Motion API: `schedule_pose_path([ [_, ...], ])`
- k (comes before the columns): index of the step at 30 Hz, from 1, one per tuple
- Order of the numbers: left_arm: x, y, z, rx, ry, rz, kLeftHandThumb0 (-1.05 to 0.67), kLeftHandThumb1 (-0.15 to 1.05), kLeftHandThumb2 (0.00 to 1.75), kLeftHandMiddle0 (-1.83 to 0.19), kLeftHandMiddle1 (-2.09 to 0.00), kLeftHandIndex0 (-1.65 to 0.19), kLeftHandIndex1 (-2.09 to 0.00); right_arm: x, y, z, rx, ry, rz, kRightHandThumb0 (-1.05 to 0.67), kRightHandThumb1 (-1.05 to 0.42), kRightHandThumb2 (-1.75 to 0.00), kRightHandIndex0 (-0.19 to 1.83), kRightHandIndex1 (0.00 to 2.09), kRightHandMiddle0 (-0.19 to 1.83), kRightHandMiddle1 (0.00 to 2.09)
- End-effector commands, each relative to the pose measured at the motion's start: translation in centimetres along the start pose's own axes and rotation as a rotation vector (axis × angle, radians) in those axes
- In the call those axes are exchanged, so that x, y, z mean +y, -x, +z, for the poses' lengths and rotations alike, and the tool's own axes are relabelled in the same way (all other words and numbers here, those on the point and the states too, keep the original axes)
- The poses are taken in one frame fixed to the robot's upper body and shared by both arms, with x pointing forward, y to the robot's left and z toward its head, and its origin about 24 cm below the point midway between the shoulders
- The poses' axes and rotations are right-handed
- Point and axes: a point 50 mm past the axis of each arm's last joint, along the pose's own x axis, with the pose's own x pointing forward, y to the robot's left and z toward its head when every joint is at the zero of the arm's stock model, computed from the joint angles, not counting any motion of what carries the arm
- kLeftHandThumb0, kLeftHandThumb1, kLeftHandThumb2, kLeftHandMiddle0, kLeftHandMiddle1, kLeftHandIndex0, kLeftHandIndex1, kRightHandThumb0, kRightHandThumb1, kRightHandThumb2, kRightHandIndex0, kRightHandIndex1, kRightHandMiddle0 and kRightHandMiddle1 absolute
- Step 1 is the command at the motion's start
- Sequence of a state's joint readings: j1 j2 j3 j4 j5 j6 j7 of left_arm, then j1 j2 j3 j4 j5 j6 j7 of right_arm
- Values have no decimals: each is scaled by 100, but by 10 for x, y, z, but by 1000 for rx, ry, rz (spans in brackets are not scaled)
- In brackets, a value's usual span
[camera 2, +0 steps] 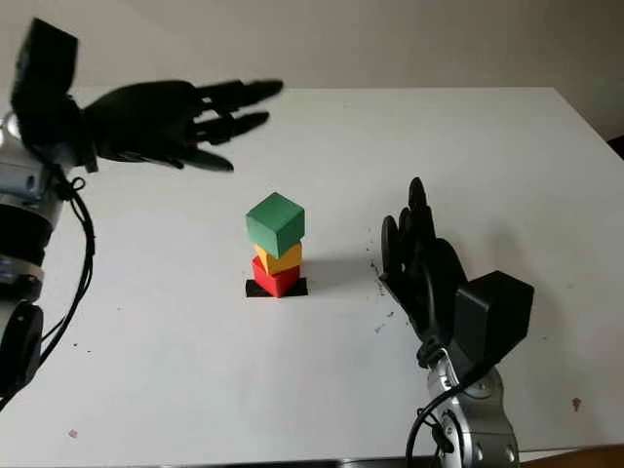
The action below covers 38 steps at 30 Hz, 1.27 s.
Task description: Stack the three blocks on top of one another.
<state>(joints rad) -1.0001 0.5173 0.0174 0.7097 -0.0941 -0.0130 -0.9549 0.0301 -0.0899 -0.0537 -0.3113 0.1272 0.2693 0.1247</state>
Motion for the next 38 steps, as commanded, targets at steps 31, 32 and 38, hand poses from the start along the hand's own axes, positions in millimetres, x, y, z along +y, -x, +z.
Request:
schedule_pose_path([
  [31,-128,82,-90,-113,324,627,-79,105,77,19,0,19,0,1,-10,1,-23,-16,-10,-69,-105,-71,-19,0,-19,0],
  [32,-130,82,-91,-109,325,634,-79,105,77,19,0,19,0,2,-9,1,-20,-18,-11,-70,-105,-70,-19,0,-19,0],
  [38,-137,79,-93,-130,371,666,-79,105,71,19,0,19,0,3,-7,1,-19,-26,-19,-69,-105,-69,-19,0,-19,0],
])
